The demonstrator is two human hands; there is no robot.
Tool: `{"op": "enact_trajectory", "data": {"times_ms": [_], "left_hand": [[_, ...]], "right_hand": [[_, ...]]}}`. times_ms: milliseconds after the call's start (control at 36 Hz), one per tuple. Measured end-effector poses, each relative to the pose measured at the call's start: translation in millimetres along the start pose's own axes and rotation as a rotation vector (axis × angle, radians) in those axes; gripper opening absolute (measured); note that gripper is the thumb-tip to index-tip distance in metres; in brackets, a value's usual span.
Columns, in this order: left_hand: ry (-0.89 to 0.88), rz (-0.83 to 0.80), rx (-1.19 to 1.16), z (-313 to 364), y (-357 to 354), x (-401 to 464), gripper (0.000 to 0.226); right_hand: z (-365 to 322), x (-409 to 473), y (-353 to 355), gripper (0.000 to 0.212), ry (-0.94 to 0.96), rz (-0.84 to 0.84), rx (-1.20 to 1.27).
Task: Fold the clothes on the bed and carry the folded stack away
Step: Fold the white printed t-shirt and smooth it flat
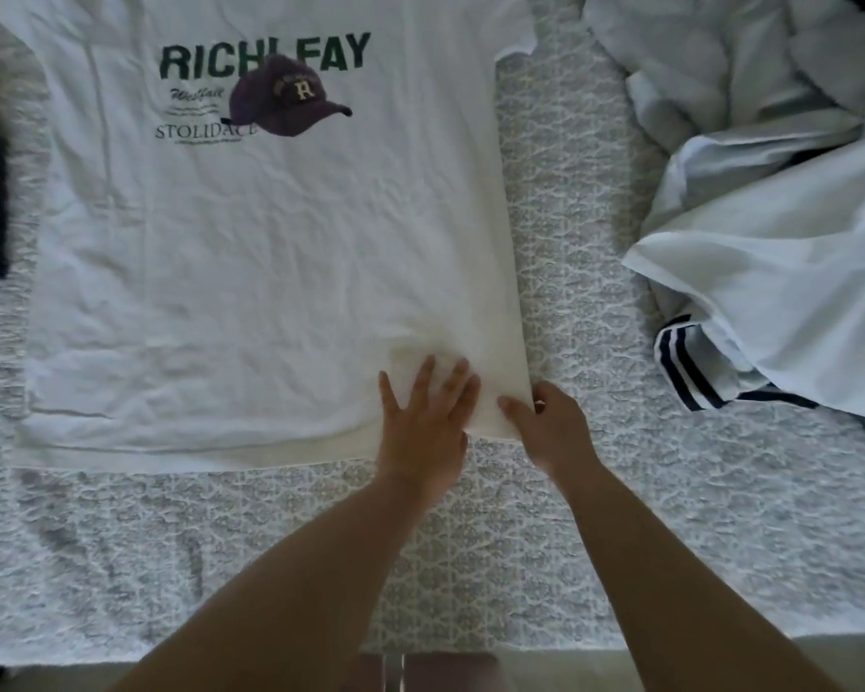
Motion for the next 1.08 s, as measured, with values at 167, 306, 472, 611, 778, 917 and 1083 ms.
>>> {"op": "enact_trajectory", "data": {"times_ms": [167,306,472,611,778,917,1083], "left_hand": [[-0.028,-0.011,-0.008,4.6,0.5,-8.9,0.060],[0.025,-0.017,-0.094,20.4,-5.7,-24.9,0.058],[0.006,-0.029,-0.084,28.3,-12.6,-40.8,0.058],[-0.017,-0.058,-0.120,36.4,-11.7,-50.7,0.062],[0.047,-0.001,-0.455,8.0,-9.9,-57.4,0.054],[0.535,0.309,-0.604,-62.3,-2.6,-76.0,0.036],[1.019,0.406,-0.527,-166.6,-5.0,-111.2,0.027]], "right_hand": [[5.2,5.3,10.2,0.018,0.073,-0.015,-0.182],[12.0,-2.3,13.5,0.032,0.088,-0.037,-0.462],[5.4,-9.4,10.2,0.035,0.022,-0.185,-0.690],[-7.7,-4.2,15.7,0.036,0.043,-0.284,-0.961],[-6.4,-20.8,1.8,0.048,-0.035,-0.003,-0.635],[-33.0,-56.9,-30.5,0.071,0.485,0.382,-0.655],[-64.7,-94.6,-116.1,0.056,0.834,-0.088,-0.711]]}}
Point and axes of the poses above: each hand's wrist, its own x-axis towards the middle knuckle, its own y-axis out of the back of the hand, z = x × y, the point moved 2 cm from there along x, towards the middle knuckle, and after that the axes turned 12 degrees about z, right-handed, at the moved point
